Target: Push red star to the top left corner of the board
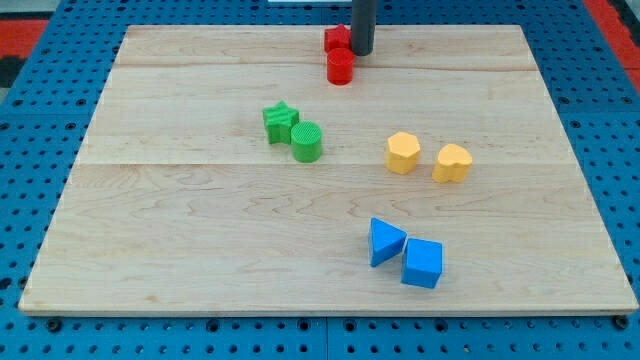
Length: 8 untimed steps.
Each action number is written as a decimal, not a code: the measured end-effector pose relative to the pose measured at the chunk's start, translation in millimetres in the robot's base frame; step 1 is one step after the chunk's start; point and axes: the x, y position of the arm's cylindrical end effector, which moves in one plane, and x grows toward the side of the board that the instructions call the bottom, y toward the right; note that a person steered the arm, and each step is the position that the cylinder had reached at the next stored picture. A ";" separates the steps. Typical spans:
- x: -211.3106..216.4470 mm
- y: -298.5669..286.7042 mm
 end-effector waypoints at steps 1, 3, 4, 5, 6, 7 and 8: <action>-17.9 -66.8; -41.0 -70.7; -42.1 -94.3; -42.2 -179.2; -42.5 -217.0; -42.1 -215.4; -38.9 -265.8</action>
